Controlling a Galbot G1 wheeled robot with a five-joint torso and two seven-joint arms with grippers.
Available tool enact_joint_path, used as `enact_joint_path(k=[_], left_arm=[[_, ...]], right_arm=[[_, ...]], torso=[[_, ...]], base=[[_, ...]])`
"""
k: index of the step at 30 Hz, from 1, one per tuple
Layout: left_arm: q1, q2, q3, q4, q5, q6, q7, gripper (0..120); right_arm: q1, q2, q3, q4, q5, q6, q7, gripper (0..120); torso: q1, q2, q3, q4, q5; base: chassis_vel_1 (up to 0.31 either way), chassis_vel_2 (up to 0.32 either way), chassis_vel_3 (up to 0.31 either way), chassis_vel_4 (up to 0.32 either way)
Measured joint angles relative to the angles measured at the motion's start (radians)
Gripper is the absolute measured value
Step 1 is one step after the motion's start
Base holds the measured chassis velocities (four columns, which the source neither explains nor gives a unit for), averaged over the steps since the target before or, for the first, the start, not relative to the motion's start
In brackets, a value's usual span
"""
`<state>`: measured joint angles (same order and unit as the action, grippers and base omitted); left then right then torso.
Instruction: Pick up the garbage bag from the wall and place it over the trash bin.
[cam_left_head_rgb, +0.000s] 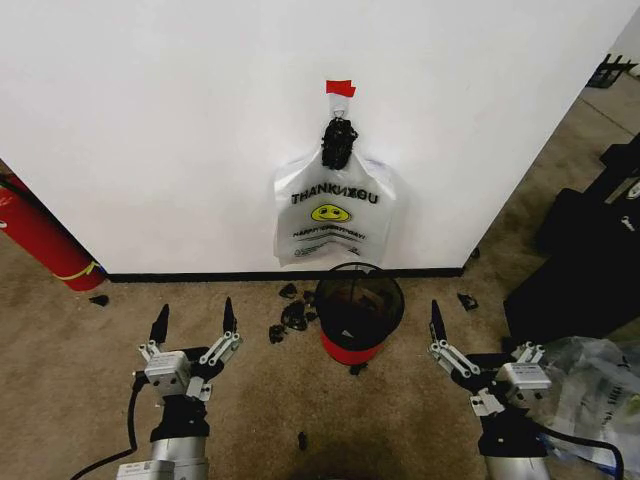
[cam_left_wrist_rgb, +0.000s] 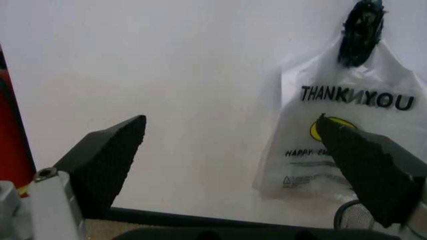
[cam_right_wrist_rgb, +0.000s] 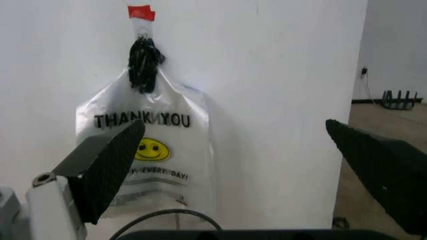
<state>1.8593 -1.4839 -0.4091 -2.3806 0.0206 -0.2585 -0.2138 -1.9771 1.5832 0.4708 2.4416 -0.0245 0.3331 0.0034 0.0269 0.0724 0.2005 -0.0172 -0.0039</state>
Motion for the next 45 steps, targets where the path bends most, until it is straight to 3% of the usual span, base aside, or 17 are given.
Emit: enact_joint_path(k=[21, 45], left_arm=[[-0.035, 0.022, -0.015, 0.034, -0.026, 0.002, 0.002, 100], [-0.044, 0.001, 0.003, 0.071, -0.002, -0.038, 0.022, 100]], right_arm=[[0.013, 0.025, -0.005, -0.048, 0.012, 0.042, -0.011, 100], [0.02, 0.025, 0.002, -0.093, 0.034, 0.087, -0.019, 100]], torso=[[0.0, 0.0, 0.0, 0.0, 0.0], [0.0, 0.0, 0.0, 0.0, 0.0]], base=[[0.0, 0.0, 0.0, 0.0], [0.0, 0.0, 0.0, 0.0]])
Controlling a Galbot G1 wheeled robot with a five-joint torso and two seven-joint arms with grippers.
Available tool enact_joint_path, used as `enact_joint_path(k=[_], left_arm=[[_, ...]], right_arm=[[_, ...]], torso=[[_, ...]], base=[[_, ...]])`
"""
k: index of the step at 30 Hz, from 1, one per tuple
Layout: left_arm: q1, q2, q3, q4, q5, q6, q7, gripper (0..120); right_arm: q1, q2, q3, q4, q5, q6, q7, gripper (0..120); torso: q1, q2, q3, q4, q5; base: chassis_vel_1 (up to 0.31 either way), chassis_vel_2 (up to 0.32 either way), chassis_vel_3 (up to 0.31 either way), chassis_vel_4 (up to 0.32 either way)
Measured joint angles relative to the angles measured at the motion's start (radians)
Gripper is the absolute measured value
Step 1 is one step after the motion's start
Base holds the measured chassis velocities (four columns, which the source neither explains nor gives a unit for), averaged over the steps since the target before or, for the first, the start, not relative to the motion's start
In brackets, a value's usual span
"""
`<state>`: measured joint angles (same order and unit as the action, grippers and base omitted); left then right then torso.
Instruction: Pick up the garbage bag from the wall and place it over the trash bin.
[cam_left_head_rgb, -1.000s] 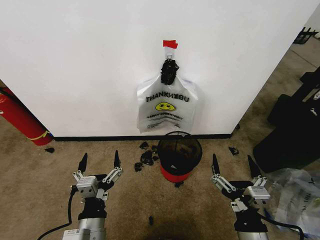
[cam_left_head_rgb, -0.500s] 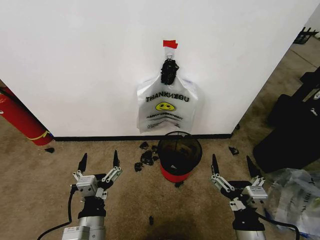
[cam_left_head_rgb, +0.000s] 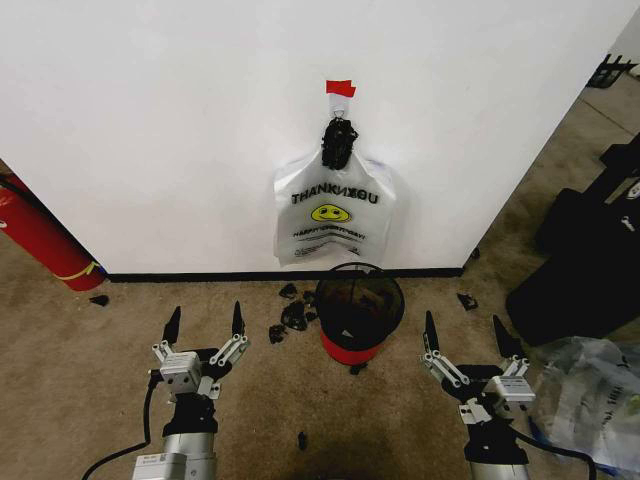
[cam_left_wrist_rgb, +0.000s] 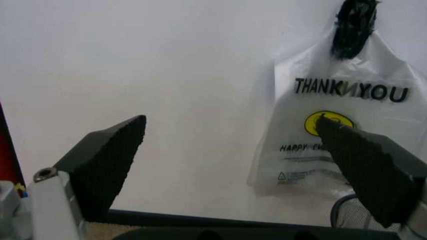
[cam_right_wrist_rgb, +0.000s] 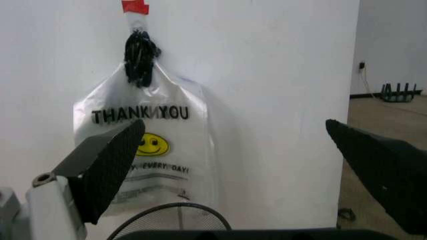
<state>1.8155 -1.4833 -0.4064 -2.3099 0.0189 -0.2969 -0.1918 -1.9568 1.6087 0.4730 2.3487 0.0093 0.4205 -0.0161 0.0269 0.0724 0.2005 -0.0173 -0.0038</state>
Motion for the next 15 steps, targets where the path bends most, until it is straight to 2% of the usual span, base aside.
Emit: enact_joint_path(k=[15], left_arm=[[0.006, -0.003, 0.001, 0.009, 0.006, -0.012, 0.0, 100]], right_arm=[[0.01, -0.004, 0.005, -0.021, 0.007, 0.015, -0.005, 100]], torso=[[0.0, 0.0, 0.0, 0.0, 0.0]], base=[[0.0, 0.0, 0.0, 0.0]])
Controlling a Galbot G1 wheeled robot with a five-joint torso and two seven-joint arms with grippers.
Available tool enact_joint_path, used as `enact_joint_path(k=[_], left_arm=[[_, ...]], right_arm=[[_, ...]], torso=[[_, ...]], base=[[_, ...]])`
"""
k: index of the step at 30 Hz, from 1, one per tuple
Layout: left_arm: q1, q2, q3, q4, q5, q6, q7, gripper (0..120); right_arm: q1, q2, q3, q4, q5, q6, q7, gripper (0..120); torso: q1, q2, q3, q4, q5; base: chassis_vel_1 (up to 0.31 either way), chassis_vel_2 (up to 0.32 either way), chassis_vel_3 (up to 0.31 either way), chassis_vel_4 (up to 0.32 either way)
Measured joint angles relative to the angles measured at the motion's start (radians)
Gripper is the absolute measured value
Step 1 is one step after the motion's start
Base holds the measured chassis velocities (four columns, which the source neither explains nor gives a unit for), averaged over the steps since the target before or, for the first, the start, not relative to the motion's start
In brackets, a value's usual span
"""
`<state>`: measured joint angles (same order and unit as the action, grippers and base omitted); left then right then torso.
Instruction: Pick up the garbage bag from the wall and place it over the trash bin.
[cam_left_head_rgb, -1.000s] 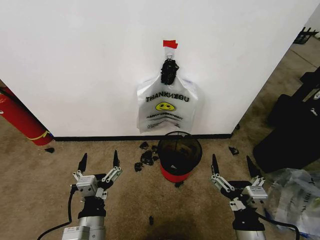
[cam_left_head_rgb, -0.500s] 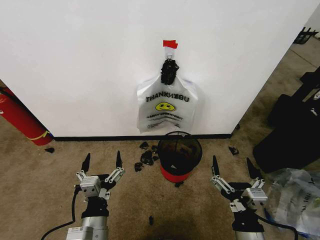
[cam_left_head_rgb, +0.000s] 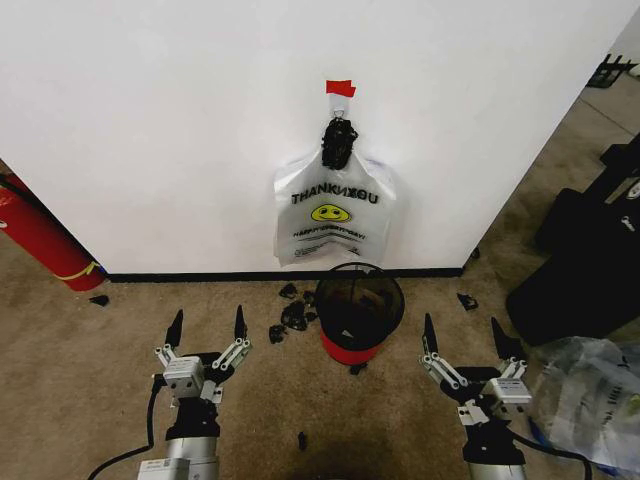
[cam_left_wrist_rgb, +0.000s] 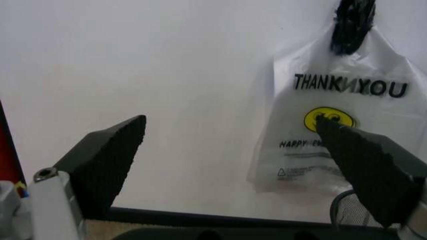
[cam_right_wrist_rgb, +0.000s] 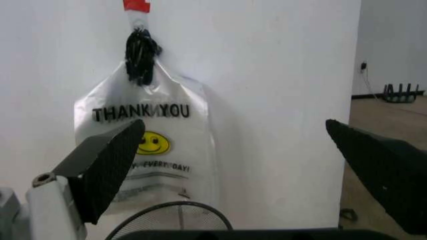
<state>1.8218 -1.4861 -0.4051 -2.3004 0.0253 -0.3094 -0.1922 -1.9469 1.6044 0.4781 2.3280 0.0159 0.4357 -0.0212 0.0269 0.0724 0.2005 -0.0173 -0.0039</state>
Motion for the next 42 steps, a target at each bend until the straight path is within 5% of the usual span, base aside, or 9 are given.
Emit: enact_joint_path(k=[12, 28, 42], left_arm=[[0.003, -0.005, 0.004, 0.009, 0.007, -0.005, 0.001, 100], [-0.017, 0.019, 0.03, 0.037, 0.02, 0.012, 0.008, 100], [0.027, -0.02, -0.055, -0.032, 0.034, -0.011, 0.001, 100]], right_arm=[[0.096, -0.027, -0.009, -0.042, 0.077, -0.094, -0.024, 100], [0.464, -0.173, 0.002, -0.248, 0.299, -0.18, -0.17, 100], [0.829, -0.281, -0.138, -0.53, 0.39, -0.201, -0.192, 100]], torso=[[0.0, 0.0, 0.0, 0.0, 0.0], [0.0, 0.0, 0.0, -0.0008, -0.0002], [0.0, 0.0, 0.0, 0.0001, 0.0]], base=[[0.0, 0.0, 0.0, 0.0], [0.0, 0.0, 0.0, 0.0], [0.0, 0.0, 0.0, 0.0]])
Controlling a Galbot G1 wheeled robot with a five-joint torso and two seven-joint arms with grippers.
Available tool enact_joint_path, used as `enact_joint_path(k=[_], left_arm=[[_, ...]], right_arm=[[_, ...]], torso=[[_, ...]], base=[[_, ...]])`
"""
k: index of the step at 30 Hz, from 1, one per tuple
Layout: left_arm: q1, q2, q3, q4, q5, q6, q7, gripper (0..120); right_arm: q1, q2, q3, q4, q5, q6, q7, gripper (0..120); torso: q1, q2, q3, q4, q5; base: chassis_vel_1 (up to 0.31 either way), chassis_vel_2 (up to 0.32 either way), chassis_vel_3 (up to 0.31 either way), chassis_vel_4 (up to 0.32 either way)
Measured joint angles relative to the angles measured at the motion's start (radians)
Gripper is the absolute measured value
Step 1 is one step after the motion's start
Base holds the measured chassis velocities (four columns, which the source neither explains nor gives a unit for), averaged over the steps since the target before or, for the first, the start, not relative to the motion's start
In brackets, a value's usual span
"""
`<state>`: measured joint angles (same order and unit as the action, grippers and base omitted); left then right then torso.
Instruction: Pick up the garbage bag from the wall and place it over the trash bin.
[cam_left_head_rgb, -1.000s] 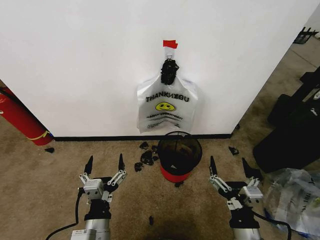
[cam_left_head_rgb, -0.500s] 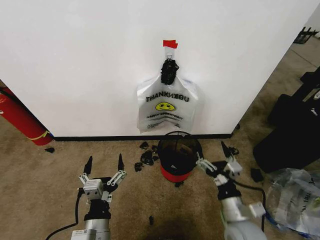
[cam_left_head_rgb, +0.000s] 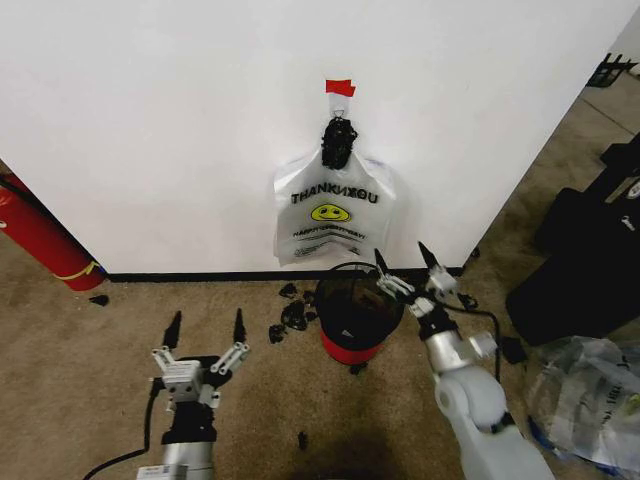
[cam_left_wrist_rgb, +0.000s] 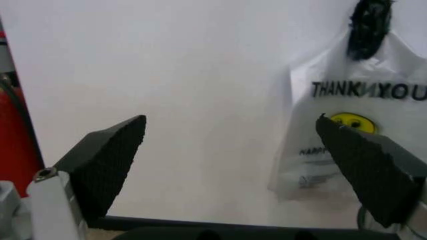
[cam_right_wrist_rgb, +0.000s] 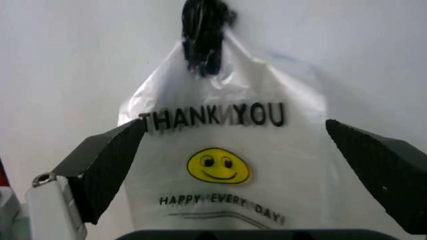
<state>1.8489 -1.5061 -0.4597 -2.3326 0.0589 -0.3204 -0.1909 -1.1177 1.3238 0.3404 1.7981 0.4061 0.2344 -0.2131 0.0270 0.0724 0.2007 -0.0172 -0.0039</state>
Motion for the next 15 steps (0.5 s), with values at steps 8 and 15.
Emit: enact_joint_path(k=[8, 15], left_arm=[[0.007, -0.014, -0.029, -0.009, -0.008, -0.009, -0.004, 100], [0.011, -0.027, -0.042, -0.01, -0.01, -0.02, -0.008, 100]], right_arm=[[0.187, -0.002, -0.099, -0.13, 0.108, -0.043, 0.023, 100], [0.323, 0.034, -0.149, -0.211, 0.141, -0.056, 0.044, 100]], torso=[[0.0, 0.0, 0.0, 0.0, -0.0001], [0.0, 0.0, 0.0, 0.0, -0.0002]], base=[[0.0, 0.0, 0.0, 0.0], [0.0, 0.0, 0.0, 0.0]])
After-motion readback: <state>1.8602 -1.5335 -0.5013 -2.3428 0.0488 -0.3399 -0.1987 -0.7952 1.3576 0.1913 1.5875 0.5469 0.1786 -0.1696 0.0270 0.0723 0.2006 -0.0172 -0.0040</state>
